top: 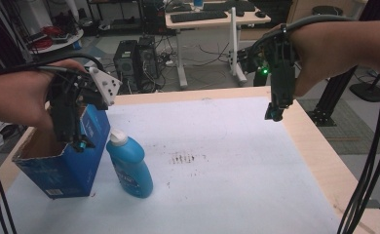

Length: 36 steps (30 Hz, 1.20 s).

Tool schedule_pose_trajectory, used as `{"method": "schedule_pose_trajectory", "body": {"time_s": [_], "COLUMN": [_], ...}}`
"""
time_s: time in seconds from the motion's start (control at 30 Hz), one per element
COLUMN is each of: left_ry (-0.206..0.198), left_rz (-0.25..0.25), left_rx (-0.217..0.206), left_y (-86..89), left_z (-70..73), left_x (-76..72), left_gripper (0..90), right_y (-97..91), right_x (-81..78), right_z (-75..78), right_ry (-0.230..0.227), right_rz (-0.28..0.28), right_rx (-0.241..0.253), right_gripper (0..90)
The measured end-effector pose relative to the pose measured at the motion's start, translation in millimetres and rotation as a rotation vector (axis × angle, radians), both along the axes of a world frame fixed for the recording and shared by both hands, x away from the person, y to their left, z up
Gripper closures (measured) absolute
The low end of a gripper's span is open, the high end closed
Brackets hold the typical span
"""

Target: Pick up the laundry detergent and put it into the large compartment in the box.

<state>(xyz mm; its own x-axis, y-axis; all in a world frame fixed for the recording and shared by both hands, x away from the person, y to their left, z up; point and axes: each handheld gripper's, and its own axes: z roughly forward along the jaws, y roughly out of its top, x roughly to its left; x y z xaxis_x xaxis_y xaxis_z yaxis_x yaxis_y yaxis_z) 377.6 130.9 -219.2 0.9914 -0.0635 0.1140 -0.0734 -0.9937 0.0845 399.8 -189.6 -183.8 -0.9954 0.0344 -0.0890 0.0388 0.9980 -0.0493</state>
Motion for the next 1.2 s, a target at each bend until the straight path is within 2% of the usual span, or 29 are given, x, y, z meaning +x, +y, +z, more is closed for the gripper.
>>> {"method": "schedule_pose_trajectory", "body": {"time_s": [0.07,0.1,0.23,0.37,0.4,0.43,0.47,0.5,0.57,0.73,0.93,1.1,1.2], "left_ry": [0.006,0.012,0.023,0.041,0.041,0.054,0.054,0.063,0.072,0.080,0.097,0.096,0.088], "left_rz": [-0.009,-0.034,-0.077,-0.139,-0.139,-0.163,-0.163,-0.176,-0.191,-0.218,-0.228,-0.219,-0.217], "left_rx": [-0.001,0.001,0.005,0.029,0.029,0.038,0.038,0.053,0.065,0.074,0.106,0.079,0.078], "left_y": [-1.2,-3.4,-9.2,-18.8,-18.8,-23.9,-23.9,-29.6,-35.3,-45.2,-47.0,-45.2,-43.0], "left_z": [0.0,-0.1,-4.0,-18.2,-18.2,-25.8,-25.8,-33.0,-38.6,-46.7,-65.3,-70.1,-73.7], "left_x": [-0.1,0.3,3.5,5.5,5.5,6.6,6.6,8.4,9.0,9.0,9.0,10.3,11.6], "left_gripper": [2.4,2.4,2.4,2.4,2.4,2.4,2.4,2.4,2.4,2.4,2.4,2.4,2.5], "right_y": [-0.7,-0.8,0.8,0.6,0.6,-0.1,-0.1,-1.0,-2.4,-7.0,-8.0,-4.5,-2.7], "right_x": [-1.1,-1.3,-2.5,-2.3,-2.3,-1.5,-1.5,-1.5,-1.7,-3.6,-5.5,-6.7,-6.6], "right_z": [0.4,0.2,-2.0,-2.6,-2.6,-3.0,-3.0,-4.1,-5.7,-8.0,-8.1,-10.1,-10.6], "right_ry": [-0.004,0.001,0.002,0.000,0.000,-0.002,-0.002,-0.003,0.000,0.003,-0.006,-0.005,-0.004], "right_rz": [-0.007,-0.008,-0.028,-0.044,-0.044,-0.045,-0.045,-0.052,-0.055,-0.063,-0.057,-0.047,-0.039], "right_rx": [0.001,0.000,-0.011,-0.009,-0.009,-0.004,-0.004,-0.002,0.000,-0.001,-0.003,-0.008,-0.011], "right_gripper": [3.5,3.6,3.6,3.6,3.6,3.5,3.5,3.6,3.6,3.5,3.6,3.5,3.5]}}
